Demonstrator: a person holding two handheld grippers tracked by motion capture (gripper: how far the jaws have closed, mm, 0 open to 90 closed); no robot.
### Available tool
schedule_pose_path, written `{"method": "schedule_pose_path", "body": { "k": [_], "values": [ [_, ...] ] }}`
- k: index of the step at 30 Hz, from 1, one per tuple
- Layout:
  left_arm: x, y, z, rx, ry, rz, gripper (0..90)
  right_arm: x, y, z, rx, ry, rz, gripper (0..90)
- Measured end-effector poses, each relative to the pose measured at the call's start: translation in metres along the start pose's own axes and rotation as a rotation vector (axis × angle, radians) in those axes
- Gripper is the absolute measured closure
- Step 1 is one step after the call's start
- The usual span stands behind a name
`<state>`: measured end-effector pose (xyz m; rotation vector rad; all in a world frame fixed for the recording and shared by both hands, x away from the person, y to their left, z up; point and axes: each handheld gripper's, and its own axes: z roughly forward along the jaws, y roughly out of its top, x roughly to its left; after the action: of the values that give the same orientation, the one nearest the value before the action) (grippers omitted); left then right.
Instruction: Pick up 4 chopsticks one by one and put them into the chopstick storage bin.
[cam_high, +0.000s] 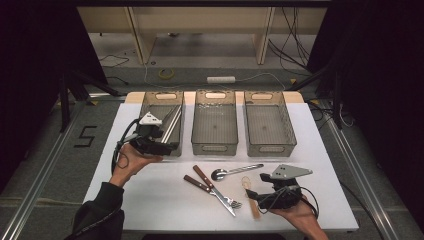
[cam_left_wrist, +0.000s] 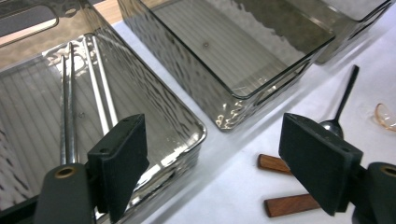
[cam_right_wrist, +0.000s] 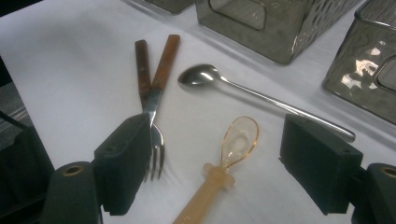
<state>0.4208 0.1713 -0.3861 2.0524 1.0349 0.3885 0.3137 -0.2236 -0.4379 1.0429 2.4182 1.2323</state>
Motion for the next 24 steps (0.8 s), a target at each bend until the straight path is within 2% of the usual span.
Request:
{"method": "schedule_pose_path", "body": {
  "k": [9,17,24],
  "values": [
    [-0.012,-0.014,-0.002,-0.079,-0.031,-0.032,19.7,0.002,-0.001,0.004,0.048,-0.021,0.007,26.9],
    [-0.023,-0.028,-0.001,-0.12,-0.066,-0.064,18.4,0.001,-0.003,0.009,0.099,-0.037,0.021,27.7],
    [-0.031,-0.04,0.0,-0.134,-0.073,-0.055,18.0,0.001,-0.003,0.012,0.148,-0.053,0.042,27.6]
  ]
}}
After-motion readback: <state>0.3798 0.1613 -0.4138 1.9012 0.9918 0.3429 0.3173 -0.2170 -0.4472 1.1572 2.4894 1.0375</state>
